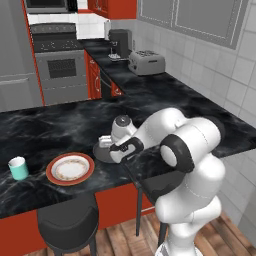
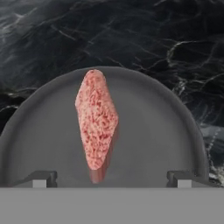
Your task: Pick up the pan with the steak in it and place it on the dining table. Then place the steak on the plate.
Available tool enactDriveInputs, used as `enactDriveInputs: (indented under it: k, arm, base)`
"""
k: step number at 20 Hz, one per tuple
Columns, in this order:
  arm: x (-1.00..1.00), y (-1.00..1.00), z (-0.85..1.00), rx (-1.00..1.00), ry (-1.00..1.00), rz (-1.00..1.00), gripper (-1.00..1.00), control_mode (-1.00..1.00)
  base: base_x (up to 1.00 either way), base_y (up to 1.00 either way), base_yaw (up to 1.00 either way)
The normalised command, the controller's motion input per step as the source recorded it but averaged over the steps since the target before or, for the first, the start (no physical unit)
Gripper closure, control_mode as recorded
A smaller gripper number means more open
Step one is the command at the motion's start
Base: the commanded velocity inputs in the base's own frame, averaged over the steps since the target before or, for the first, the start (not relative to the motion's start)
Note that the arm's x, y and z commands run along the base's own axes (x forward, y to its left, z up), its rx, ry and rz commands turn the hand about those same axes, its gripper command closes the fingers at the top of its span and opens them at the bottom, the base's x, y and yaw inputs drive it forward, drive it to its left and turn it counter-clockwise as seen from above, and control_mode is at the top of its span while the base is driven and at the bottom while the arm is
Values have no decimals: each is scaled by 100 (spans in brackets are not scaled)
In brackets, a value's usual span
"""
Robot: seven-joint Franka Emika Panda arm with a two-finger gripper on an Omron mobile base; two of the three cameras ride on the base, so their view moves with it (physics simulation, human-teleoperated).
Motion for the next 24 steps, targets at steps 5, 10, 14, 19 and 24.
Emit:
enactDriveInputs:
  k: [5,10,14,19,24]
  arm:
    - [14,20,-18,1,3,0,-100,-100]
    - [17,3,-22,-1,0,0,-100,-100]
    - [26,0,-19,0,0,0,-100,-100]
    - [18,3,-21,0,0,0,-100,-100]
    - [9,3,-25,0,0,0,-100,-100]
  base:
    - [0,0,0]
    - [0,0,0]
    - [0,0,0]
    - [0,0,0]
    - [0,0,0]
